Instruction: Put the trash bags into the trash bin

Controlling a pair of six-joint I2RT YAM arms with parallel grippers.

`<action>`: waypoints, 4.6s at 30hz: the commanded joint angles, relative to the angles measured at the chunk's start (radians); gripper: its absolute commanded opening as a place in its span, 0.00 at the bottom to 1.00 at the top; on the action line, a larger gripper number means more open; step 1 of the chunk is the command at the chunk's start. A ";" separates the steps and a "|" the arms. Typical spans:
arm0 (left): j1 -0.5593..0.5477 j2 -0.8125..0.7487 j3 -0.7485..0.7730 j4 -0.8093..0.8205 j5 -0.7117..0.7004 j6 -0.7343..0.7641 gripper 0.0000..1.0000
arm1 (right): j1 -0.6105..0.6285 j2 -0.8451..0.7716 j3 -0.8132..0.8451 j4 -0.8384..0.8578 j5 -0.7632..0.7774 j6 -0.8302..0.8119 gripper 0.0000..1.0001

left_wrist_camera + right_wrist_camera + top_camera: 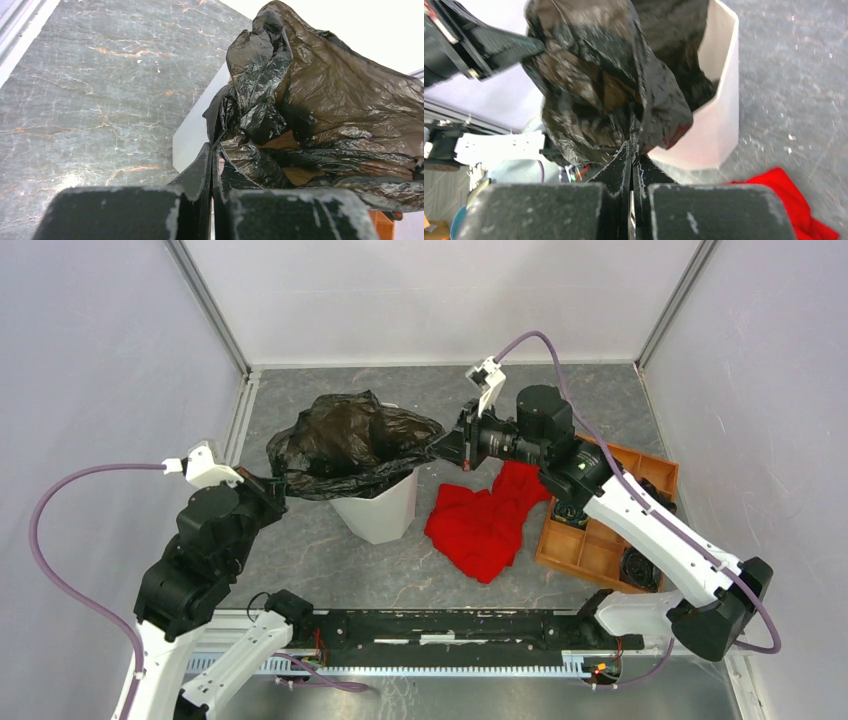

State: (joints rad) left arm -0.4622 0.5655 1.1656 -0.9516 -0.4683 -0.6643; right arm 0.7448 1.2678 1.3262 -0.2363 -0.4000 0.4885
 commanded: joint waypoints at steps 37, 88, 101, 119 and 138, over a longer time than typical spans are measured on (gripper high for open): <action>-0.001 -0.139 -0.268 -0.033 -0.002 -0.116 0.21 | -0.068 -0.072 -0.406 0.130 -0.041 -0.229 0.01; 0.009 0.401 0.301 -0.013 -0.118 0.209 1.00 | 0.004 0.310 0.232 0.285 0.080 -0.253 0.26; 0.208 0.418 0.264 -0.015 0.177 0.259 0.87 | -0.053 0.348 0.195 0.385 0.077 -0.143 0.00; 0.321 0.520 0.214 0.118 0.242 0.310 0.38 | -0.091 0.479 0.270 0.388 0.101 -0.159 0.00; 0.354 0.646 0.154 0.258 0.265 0.255 0.14 | -0.115 0.559 0.243 0.426 0.081 -0.145 0.00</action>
State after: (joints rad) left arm -0.1280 1.1969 1.3651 -0.7517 -0.2153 -0.4004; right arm 0.6334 1.8267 1.5978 0.1261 -0.3107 0.3382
